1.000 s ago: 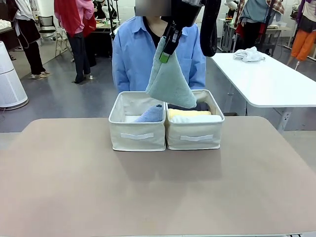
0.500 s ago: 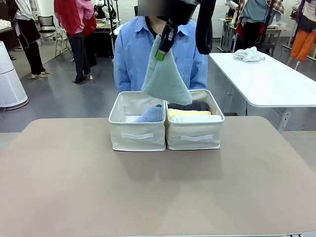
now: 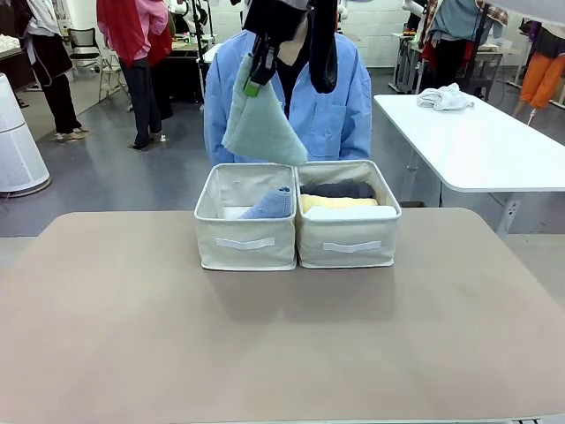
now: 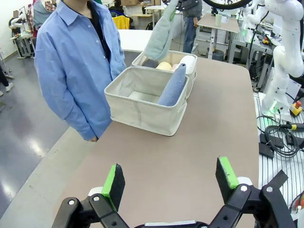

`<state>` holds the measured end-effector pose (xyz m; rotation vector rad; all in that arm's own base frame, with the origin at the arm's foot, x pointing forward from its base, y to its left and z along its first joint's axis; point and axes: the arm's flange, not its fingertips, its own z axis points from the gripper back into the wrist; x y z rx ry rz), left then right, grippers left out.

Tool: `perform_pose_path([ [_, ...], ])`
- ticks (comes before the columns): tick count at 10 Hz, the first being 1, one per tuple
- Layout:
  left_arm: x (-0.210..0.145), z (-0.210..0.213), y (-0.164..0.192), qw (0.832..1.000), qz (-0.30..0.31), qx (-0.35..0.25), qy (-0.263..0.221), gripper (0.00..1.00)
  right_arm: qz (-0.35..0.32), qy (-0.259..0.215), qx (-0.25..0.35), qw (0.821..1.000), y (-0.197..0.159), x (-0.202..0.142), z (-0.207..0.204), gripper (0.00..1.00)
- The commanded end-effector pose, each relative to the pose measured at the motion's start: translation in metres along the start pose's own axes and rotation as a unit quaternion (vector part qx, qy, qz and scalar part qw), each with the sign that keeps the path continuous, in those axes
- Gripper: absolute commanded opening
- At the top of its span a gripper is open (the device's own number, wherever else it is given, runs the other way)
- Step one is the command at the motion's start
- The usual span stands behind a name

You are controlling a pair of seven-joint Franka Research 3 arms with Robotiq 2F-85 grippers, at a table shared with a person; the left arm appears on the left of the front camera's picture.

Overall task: Sort the towels based on their folding style.
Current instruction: Pick up another triangle-folded towel from the table and place it in the left Fabric basket.

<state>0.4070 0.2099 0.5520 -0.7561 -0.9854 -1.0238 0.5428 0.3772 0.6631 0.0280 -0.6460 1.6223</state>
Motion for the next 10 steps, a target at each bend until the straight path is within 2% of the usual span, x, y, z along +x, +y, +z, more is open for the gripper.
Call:
perform_pose_path([
  [1,0.0,0.002,-0.002,1.0,-0.002,0.0,-0.004,1.0,-0.009,-0.036,-0.017,0.999,-0.012,0.01,-0.015,0.19],
  [4,0.0,0.002,-0.002,1.0,-0.002,0.0,-0.004,1.0,-0.015,-0.04,-0.036,0.998,-0.011,0.009,-0.043,0.19],
  [10,0.0,0.002,-0.002,1.0,-0.002,0.0,-0.004,1.0,-0.037,0.009,0.015,0.999,0.004,0.005,-0.096,0.19],
])
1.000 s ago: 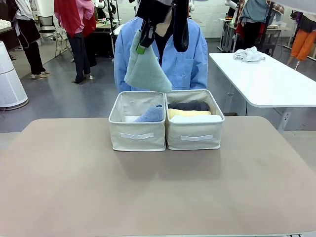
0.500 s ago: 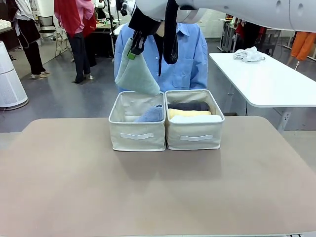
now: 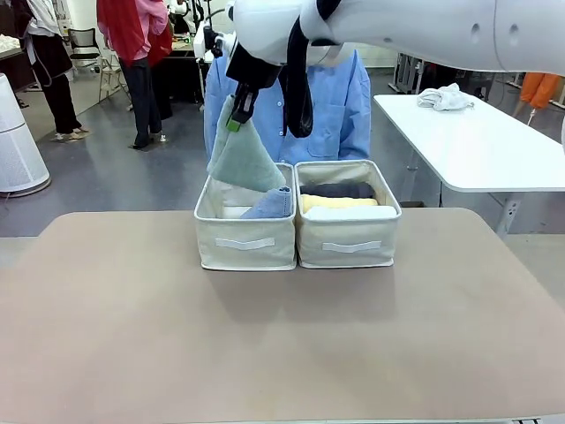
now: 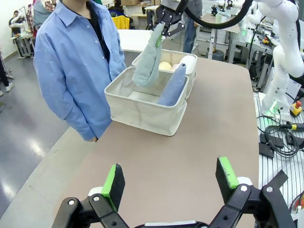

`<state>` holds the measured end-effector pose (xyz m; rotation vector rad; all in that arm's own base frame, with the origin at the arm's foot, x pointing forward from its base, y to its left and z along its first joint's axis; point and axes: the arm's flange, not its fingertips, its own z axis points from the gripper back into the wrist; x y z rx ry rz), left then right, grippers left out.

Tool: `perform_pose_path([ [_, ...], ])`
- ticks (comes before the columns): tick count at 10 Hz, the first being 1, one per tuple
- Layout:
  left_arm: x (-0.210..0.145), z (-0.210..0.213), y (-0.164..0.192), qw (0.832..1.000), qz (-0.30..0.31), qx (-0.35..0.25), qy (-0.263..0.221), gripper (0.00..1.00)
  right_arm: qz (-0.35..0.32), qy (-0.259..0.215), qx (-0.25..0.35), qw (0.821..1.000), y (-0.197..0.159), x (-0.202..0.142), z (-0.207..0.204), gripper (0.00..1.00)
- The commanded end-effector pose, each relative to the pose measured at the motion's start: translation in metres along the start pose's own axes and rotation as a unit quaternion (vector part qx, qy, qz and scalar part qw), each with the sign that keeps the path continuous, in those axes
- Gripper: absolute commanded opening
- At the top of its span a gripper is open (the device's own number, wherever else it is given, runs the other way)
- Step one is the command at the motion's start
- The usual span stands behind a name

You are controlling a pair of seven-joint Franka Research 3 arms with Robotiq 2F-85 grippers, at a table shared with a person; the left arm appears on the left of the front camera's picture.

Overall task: Sort the towels based on their folding style.
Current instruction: Pick up another triangle-folded towel from the table and place it in the left Fabric basket.

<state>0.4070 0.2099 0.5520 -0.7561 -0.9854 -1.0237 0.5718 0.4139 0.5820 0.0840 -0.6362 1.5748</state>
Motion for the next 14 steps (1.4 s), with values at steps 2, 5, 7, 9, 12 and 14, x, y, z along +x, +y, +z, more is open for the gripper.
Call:
perform_pose_path([
  [2,0.0,0.002,-0.002,1.0,-0.002,0.0,-0.004,1.0,-0.009,0.048,0.023,0.999,0.006,0.005,-0.024,0.19],
  [5,0.0,0.002,-0.002,1.0,-0.002,0.0,-0.004,1.0,-0.006,0.09,0.055,0.994,0.012,0.004,-0.053,0.19],
  [7,0.0,0.002,-0.002,1.0,-0.002,0.0,-0.004,1.0,0.001,0.092,0.068,0.993,0.014,0.006,-0.069,0.19],
  [9,0.0,0.002,-0.002,1.0,-0.002,0.0,-0.004,1.0,0.006,0.078,0.071,0.994,0.027,-0.008,-0.067,0.19],
  [12,0.0,0.002,-0.002,1.0,-0.002,0.0,-0.004,1.0,0.006,0.078,0.071,0.994,0.027,-0.008,-0.067,0.19],
  [14,0.0,0.002,-0.002,1.0,-0.002,0.0,-0.004,1.0,0.006,0.077,0.074,0.994,0.026,-0.007,-0.071,0.19],
])
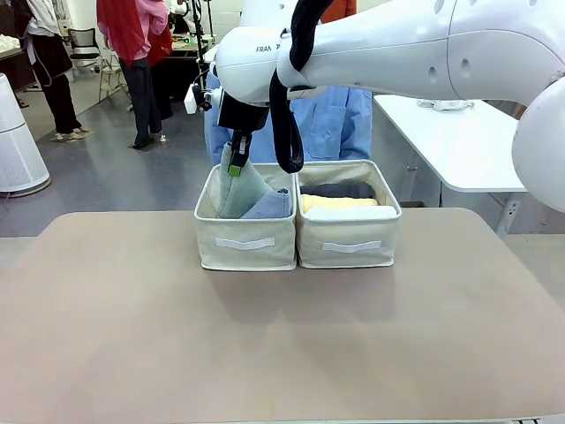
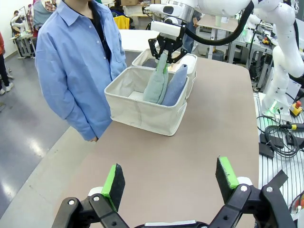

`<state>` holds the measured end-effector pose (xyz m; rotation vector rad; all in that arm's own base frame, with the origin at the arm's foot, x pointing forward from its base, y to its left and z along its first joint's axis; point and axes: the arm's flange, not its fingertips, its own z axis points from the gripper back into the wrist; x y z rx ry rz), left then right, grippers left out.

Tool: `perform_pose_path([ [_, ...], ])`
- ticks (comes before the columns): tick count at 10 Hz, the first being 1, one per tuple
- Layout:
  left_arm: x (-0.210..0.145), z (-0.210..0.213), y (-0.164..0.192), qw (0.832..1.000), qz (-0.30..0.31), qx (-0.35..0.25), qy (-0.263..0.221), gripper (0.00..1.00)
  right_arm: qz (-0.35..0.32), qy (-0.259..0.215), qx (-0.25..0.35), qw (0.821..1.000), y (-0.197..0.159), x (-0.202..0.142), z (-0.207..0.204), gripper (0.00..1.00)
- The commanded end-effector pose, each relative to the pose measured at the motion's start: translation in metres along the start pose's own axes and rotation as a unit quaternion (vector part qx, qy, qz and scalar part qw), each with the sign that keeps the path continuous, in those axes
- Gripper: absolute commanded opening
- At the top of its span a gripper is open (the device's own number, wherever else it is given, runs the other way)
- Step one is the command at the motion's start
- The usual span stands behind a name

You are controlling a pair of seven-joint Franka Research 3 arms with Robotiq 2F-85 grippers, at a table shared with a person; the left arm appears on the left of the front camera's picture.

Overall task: Sort the towels based on their folding style.
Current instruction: Pick up another triangle-folded towel from the table and place it in the left Fabric basket.

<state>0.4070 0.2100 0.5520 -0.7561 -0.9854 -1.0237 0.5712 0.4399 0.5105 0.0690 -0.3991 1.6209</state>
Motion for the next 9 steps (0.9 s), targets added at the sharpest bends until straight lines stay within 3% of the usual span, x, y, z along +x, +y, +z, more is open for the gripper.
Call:
perform_pose_path([
  [1,0.0,0.002,-0.002,1.0,-0.002,0.0,-0.004,1.0,0.004,0.001,0.009,1.0,-0.002,0.002,-0.014,0.19],
  [6,0.0,0.002,-0.002,1.0,-0.002,0.0,-0.004,1.0,0.003,0.004,-0.001,1.0,-0.016,0.021,-0.062,0.19],
  [9,0.0,0.002,-0.002,1.0,-0.002,0.0,-0.004,1.0,0.003,0.003,-0.007,1.0,-0.018,0.024,-0.071,0.19],
])
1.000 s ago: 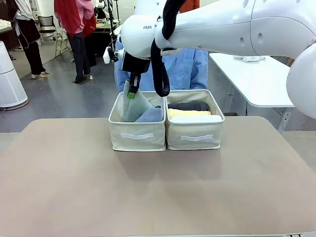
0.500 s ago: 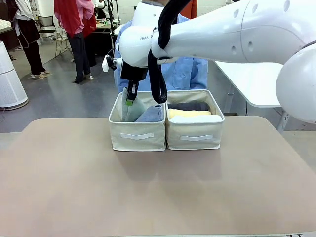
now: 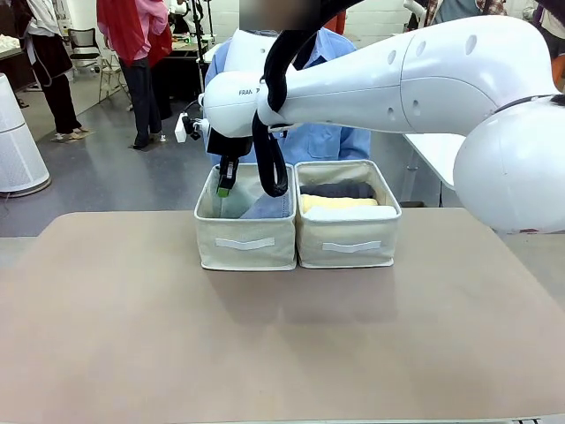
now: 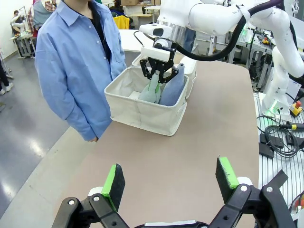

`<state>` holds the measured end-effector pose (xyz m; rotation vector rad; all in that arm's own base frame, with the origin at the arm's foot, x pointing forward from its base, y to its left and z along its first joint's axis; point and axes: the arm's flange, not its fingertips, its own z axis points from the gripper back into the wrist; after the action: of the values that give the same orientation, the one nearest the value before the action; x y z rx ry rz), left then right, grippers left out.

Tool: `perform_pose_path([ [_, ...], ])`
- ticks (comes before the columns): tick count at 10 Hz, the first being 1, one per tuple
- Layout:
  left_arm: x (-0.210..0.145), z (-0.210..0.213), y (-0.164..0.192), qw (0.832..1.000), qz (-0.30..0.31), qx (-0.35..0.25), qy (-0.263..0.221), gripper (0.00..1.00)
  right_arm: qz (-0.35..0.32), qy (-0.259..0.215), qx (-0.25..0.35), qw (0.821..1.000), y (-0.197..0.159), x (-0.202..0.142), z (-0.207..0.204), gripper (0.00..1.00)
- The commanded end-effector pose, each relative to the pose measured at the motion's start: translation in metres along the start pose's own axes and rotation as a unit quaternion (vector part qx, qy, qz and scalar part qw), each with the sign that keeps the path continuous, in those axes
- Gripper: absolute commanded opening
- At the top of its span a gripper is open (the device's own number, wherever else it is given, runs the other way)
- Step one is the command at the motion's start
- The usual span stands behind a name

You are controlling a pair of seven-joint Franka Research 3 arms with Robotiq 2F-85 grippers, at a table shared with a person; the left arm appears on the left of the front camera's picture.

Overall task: Sort the towels based on their folding style.
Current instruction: Pick up another triangle-folded towel from the table and place it in the left Fabric basket.

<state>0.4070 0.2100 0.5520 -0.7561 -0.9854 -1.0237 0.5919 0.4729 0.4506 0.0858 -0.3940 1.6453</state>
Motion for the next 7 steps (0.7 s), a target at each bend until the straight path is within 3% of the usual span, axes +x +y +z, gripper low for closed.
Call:
perform_pose_path([
  [1,0.0,0.002,-0.002,1.0,-0.002,0.0,-0.004,1.0,-0.006,0.008,-0.013,1.0,-0.01,0.011,-0.003,0.19],
  [6,0.0,0.002,-0.002,1.0,-0.002,0.0,-0.004,1.0,0.009,0.024,0.013,1.0,-0.006,0.014,-0.03,0.19],
  [7,0.0,0.002,-0.002,1.0,-0.002,0.0,-0.004,1.0,0.015,0.019,0.01,1.0,-0.006,0.014,-0.029,0.55],
])
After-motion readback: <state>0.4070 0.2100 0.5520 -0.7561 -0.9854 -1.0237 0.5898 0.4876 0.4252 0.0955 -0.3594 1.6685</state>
